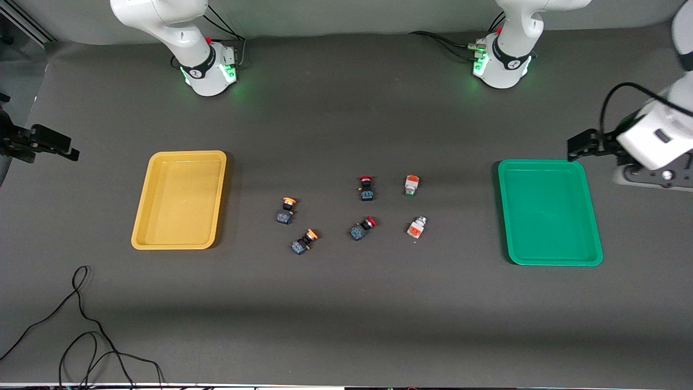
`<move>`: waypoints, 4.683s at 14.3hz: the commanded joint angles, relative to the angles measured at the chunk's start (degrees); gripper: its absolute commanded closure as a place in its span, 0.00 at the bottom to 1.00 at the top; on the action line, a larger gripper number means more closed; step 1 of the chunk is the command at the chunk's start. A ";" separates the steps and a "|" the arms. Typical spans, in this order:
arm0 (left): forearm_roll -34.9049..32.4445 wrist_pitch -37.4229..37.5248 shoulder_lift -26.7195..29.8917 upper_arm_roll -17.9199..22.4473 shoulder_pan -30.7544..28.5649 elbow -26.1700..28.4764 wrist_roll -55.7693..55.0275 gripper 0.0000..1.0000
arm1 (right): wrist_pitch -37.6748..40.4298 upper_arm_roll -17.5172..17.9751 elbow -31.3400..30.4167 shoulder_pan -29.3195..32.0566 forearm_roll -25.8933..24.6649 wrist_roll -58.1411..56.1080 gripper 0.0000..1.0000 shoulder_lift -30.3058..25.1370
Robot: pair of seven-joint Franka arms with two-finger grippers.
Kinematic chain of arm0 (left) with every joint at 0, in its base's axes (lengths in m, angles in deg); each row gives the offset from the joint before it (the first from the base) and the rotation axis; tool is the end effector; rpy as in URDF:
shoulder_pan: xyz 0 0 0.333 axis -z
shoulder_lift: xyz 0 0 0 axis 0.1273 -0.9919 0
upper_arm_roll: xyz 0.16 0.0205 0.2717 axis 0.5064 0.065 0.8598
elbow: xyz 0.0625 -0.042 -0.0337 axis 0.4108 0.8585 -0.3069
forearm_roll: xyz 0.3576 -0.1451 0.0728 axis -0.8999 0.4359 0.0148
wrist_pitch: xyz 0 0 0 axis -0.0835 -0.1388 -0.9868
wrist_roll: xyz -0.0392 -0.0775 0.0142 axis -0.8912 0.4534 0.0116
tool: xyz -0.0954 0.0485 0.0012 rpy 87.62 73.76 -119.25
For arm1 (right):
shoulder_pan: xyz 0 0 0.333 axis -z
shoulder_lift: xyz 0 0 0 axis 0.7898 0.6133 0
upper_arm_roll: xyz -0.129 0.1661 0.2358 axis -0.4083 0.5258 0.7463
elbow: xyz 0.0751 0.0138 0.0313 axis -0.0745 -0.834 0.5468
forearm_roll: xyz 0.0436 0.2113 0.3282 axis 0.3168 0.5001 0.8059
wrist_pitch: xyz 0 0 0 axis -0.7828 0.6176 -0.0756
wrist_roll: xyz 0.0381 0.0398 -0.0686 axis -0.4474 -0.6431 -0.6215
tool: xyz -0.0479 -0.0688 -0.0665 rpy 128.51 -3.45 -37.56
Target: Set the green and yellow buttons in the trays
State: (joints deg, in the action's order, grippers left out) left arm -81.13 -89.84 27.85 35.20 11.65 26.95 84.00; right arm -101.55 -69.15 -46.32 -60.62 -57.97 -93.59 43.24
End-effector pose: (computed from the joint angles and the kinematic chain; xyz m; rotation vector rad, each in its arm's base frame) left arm 0.5600 -0.0599 0.5747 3.1293 -0.1914 -0.1810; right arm 0.5530 -0.0470 0.6128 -3.1016 0.0187 0.1113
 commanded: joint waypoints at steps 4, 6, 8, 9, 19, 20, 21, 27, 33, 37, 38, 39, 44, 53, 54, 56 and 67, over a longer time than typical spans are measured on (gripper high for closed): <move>0.25 -9.63 3.65 -11.15 0.76 11.86 -12.42 0.00 | -0.66 0.13 1.91 -6.56 3.99 5.47 0.00 8.50; 0.43 -11.56 3.73 -16.07 0.85 13.70 -17.78 0.00 | -2.92 0.13 1.73 -9.98 6.62 15.05 0.00 12.10; 0.95 -14.64 4.00 -21.09 0.76 15.38 -24.45 0.00 | -8.54 0.13 -0.02 -13.59 10.91 21.13 0.00 15.87; 1.91 -15.78 4.09 -22.68 0.85 15.91 -26.23 0.00 | -12.92 0.13 -1.77 -14.91 14.07 23.07 0.00 17.37; 4.03 -39.23 -0.64 -25.77 4.89 32.86 -26.68 0.00 | -45.47 -0.05 -13.90 -31.36 18.41 34.34 0.00 31.80; 3.68 -41.70 -2.57 -25.77 4.98 33.31 -26.77 0.00 | -46.61 -0.05 -15.05 -31.97 18.41 33.91 0.00 31.80; 2.98 -43.38 -4.59 -25.77 4.98 33.57 -26.77 0.00 | -48.02 -0.05 -16.45 -32.06 17.98 33.73 0.00 31.80; -7.79 -52.60 -17.86 -25.51 7.35 33.67 -32.55 0.00 | -54.53 -0.05 -22.00 -32.07 17.71 32.93 0.00 31.98; -13.37 -55.87 -22.63 -25.07 7.18 32.96 -35.47 0.00 | -54.36 0.04 -22.44 -32.15 18.15 33.63 0.69 31.89; -15.66 -57.10 -23.86 -23.84 7.09 31.65 -35.56 0.00 | -52.79 -0.40 -21.92 -32.51 18.41 33.90 0.99 30.67; -15.66 -57.36 -24.56 -23.66 7.09 31.30 -35.65 0.00 | -50.43 -0.57 -20.96 -31.98 18.41 33.38 1.00 29.27; -15.74 -57.28 -24.57 -23.57 7.27 31.29 -35.74 0.03 | -45.88 -2.14 -18.86 -31.63 18.32 32.94 1.00 28.12; -15.75 -56.93 -24.65 -23.57 7.44 31.29 -38.54 0.54 | -18.96 -15.31 -5.48 -31.54 17.71 21.73 1.00 22.24; -11.45 -37.86 -14.22 -24.36 0.43 24.00 -38.92 0.67 | -28.74 -30.02 -21.80 -28.47 18.67 -7.83 1.00 22.21; -10.05 -36.46 -12.28 -24.28 -1.94 24.26 -35.25 0.67 | -32.26 -30.02 -23.83 -28.11 19.37 -9.67 1.00 23.70; -7.76 -31.20 -9.73 -24.27 -10.00 24.09 -25.07 0.68 | -37.02 -29.93 -25.34 -26.89 22.96 -13.45 1.00 27.56; -13.01 -44.35 -20.25 -21.82 -29.65 28.92 -3.92 0.67 | -25.47 -34.41 -11.83 -26.00 26.25 -20.86 0.00 29.87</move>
State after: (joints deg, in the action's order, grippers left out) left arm -91.89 -132.36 9.83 12.31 -18.20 55.65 79.94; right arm -131.60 -102.45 -62.49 -86.71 -29.32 -113.31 73.66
